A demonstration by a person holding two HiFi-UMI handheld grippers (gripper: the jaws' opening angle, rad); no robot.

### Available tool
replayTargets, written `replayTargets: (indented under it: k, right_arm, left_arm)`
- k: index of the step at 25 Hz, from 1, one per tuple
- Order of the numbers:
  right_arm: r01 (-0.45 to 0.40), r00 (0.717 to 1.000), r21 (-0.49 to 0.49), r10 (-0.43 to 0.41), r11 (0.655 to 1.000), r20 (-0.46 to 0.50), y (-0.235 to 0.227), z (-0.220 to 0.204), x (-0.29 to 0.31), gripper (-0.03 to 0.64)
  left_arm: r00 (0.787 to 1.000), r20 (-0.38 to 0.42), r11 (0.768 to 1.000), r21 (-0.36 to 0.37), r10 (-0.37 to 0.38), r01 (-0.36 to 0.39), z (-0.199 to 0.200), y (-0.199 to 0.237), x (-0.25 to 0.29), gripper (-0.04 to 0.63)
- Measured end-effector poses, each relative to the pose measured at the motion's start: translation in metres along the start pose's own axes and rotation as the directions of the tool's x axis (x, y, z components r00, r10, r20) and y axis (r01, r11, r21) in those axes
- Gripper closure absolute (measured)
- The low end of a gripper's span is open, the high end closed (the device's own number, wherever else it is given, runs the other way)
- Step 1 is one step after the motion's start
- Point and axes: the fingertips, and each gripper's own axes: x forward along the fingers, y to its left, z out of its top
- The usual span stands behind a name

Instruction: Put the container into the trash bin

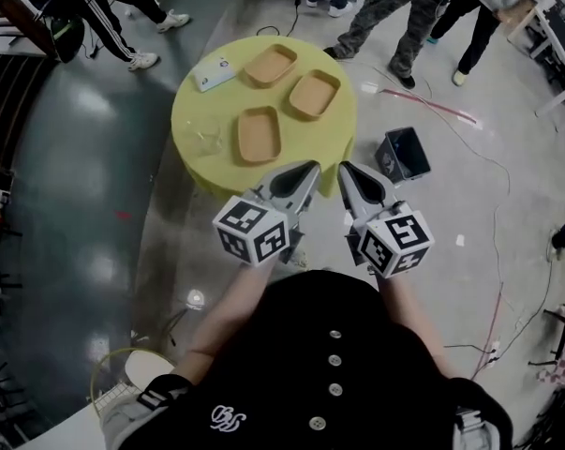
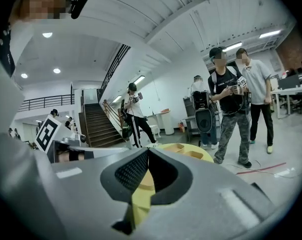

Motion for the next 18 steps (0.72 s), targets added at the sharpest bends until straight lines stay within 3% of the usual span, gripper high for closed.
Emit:
replayTargets:
  k: [8, 13, 18]
  right_arm:
    - [0.008, 1.0, 0.018, -0.008, 1.0, -0.023, -0.013, -0.011, 0.011, 0.612]
    - [-0.032, 0.998, 0.03, 0.033, 0.999, -0.056, -0.007, -0.018, 0.018, 0.612]
    - [-0.042, 0.996, 0.031, 0.044, 0.999, -0.08, -0.019, -0.018, 0.026, 0.612]
  left_arm:
    - [1.0, -0.03, 1.0, -0.01, -0.005, 0.005, -0.011, 0.007, 0.012, 0.579]
    - [0.999, -0.023, 0.997, -0.071, -0.024, 0.023, -0.009, 0.014, 0.016, 0.578]
    - [0.999, -0.033, 0.997, -0.071, 0.002, -0.004, -0.01, 0.026, 0.024, 0.58]
